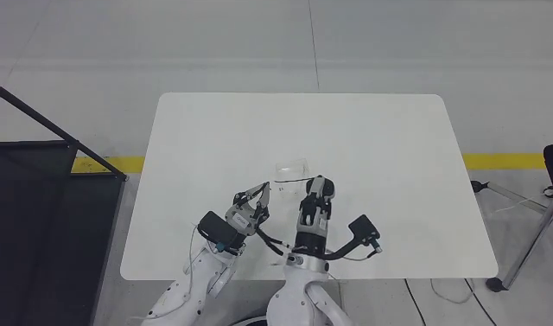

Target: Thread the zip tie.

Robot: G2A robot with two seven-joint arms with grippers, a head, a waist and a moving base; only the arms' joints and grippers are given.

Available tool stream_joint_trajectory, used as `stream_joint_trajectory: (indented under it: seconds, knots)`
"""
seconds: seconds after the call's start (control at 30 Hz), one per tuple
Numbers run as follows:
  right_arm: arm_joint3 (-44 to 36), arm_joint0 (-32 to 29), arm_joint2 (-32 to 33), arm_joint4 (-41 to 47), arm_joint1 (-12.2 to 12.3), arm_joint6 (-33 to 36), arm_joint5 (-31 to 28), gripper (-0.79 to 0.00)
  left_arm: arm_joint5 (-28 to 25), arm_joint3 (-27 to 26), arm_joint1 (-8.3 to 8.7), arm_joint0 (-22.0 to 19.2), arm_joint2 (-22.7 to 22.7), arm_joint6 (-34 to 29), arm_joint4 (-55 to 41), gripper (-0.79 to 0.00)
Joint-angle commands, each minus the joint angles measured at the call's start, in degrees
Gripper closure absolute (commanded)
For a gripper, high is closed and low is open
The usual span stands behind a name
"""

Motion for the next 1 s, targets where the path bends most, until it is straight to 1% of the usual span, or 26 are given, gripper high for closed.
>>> stream_joint_trajectory:
  seconds: [0.0,0.07,0.47,0.57,0.73,0.97]
  knots:
    - [-0.9,-0.4,0.5,1.1,0.4,0.7,-0.4,0.0,0.0,0.0,0.0,0.0,0.0,0.0,0.0,0.0]
    - [-1.4,-0.7,0.6,0.9,0.7,1.8,-1.1,0.0,0.0,0.0,0.0,0.0,0.0,0.0,0.0,0.0]
    - [-1.1,-0.5,0.8,0.3,0.8,2.4,-1.5,0.0,0.0,0.0,0.0,0.0,0.0,0.0,0.0,0.0]
    - [-1.0,-1.7,1.5,-1.2,0.7,-0.8,-1.6,0.0,0.0,0.0,0.0,0.0,0.0,0.0,0.0,0.0]
    - [0.9,-0.8,0.0,-0.3,0.4,-5.8,-1.0,0.0,0.0,0.0,0.0,0.0,0.0,0.0,0.0,0.0]
    - [1.5,2.1,-2.8,3.0,0.3,-8.1,4.9,0.0,0.0,0.0,0.0,0.0,0.0,0.0,0.0,0.0]
